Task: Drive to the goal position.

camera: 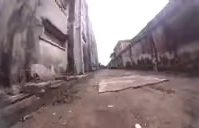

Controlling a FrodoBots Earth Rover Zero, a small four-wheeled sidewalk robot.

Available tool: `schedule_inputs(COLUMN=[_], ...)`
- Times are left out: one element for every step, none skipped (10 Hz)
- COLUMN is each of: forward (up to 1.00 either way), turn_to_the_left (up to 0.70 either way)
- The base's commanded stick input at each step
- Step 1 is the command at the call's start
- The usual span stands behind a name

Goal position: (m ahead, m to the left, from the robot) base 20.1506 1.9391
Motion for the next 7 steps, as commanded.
schedule_inputs(forward=[1.00,1.00,1.00,1.00,1.00,1.00,1.00], turn_to_the_left=[0.00,0.00,0.00,0.00,0.00,0.00,0.00])
